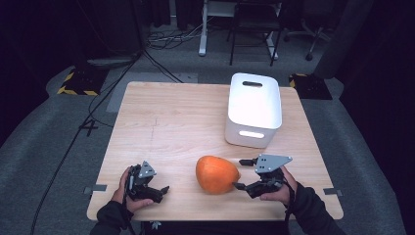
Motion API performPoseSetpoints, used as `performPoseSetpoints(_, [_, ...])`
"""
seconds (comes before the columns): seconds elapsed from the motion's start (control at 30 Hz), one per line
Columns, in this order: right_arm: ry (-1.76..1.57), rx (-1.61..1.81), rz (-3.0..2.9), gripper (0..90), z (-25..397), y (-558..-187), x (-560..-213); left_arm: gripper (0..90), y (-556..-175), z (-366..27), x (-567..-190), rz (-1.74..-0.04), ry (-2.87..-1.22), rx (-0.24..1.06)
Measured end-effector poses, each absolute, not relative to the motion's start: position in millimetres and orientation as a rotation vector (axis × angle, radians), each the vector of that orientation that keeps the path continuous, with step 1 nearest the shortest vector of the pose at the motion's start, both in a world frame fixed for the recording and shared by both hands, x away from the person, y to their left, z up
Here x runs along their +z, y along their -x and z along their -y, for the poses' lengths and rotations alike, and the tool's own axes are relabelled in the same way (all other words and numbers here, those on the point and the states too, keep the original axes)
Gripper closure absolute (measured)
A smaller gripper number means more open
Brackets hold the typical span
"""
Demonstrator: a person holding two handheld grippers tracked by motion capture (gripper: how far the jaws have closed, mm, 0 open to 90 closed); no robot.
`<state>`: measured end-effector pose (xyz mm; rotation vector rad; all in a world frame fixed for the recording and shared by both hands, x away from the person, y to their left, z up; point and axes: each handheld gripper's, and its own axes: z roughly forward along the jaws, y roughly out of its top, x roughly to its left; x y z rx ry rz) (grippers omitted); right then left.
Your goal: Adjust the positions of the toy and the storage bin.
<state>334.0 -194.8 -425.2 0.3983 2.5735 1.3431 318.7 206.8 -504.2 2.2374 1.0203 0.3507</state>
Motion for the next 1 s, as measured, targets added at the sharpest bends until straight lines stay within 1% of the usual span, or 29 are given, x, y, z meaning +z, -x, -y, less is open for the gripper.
performPoseSetpoints(0.27, [-0.343,1.315,-2.578,21.8,174,-331,-424,0.3,-319,-207,-504,-1.020,-2.238,0.350])
performPoseSetpoints(0.47, [-0.350,1.309,-2.561,19.2,164,-337,-424,0.3,-319,-207,-504,-1.020,-2.238,0.351])
performPoseSetpoints(0.53, [-0.362,1.289,-2.560,15.3,161,-340,-426,0.3,-319,-207,-504,-1.020,-2.238,0.353])
performPoseSetpoints(0.67, [-0.374,1.296,-2.616,15.2,159,-349,-435,0.4,-319,-207,-504,-1.020,-2.238,0.354])
performPoseSetpoints(0.7, [-0.384,1.305,-2.611,16.9,159,-349,-436,0.3,-319,-207,-504,-1.020,-2.237,0.349])
performPoseSetpoints(0.77, [-0.392,1.334,-2.613,25.2,162,-352,-438,0.4,-319,-207,-504,-1.020,-2.238,0.349])
performPoseSetpoints(0.83, [-0.409,1.353,-2.620,36.3,165,-354,-440,0.3,-319,-207,-504,-1.020,-2.237,0.352])
performPoseSetpoints(0.87, [-0.409,1.354,-2.622,40.2,167,-355,-440,0.3,-319,-207,-504,-1.020,-2.239,0.354])
performPoseSetpoints(0.93, [-0.413,1.360,-2.615,46.6,171,-356,-442,0.3,-319,-207,-504,-1.020,-2.237,0.350])
performPoseSetpoints(1.0, [-0.426,1.378,-2.606,50.9,176,-357,-443,0.3,-319,-207,-504,-1.021,-2.237,0.350])
